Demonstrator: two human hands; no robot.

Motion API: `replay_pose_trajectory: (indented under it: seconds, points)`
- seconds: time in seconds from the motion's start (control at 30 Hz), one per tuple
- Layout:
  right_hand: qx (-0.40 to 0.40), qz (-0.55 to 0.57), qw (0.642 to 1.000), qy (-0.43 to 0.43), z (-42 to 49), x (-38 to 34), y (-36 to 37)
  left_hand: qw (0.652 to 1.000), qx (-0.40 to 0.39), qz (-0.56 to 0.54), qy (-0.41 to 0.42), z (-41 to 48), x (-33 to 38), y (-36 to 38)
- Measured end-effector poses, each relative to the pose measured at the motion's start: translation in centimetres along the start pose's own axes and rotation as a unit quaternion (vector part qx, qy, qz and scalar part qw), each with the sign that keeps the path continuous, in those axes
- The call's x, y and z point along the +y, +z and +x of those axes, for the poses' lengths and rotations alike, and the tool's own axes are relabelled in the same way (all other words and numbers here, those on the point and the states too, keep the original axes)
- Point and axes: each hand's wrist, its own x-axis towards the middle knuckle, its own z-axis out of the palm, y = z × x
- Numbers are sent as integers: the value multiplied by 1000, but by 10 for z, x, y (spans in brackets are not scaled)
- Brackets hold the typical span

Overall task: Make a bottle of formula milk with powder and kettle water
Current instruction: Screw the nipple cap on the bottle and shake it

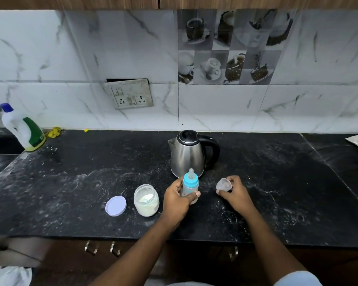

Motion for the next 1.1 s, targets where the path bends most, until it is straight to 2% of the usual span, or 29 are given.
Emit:
replay_pose_trajectory:
  seconds: [0.07, 0.17, 0.27, 0.33, 0.4, 0.63, 0.77, 1.0, 1.1]
  points:
    - [-4, 89, 996, -27, -3, -14, -4, 1000, -8, 4, 2, 2, 0, -1]
    - [-82, 144, 984, -64, -10, -38, -12, 1000, -19, 14, 2, 3, 1, 1]
    - [-153, 92, 978, -111, -21, -62, -22, 999, -29, 29, 12, 1, 0, 5]
    - [-173, 43, 976, -128, -29, -79, -31, 999, -29, 37, 18, 0, 1, 6]
    - [-164, -2, 977, -137, -36, -95, -41, 999, -27, 37, 19, 1, 1, 5]
    - [-133, -65, 965, -217, -47, -126, -61, 996, -46, 67, 34, -2, 1, 4]
    - [-120, -85, 962, -232, -52, -140, -69, 995, -50, 83, 36, -7, 2, 4]
    - [-180, -203, 929, -251, -54, -162, -62, 994, -69, 64, 46, -7, 7, 5]
    - [-189, -210, 927, -246, -56, -166, -60, 994, -73, 58, 51, -8, 11, 5]
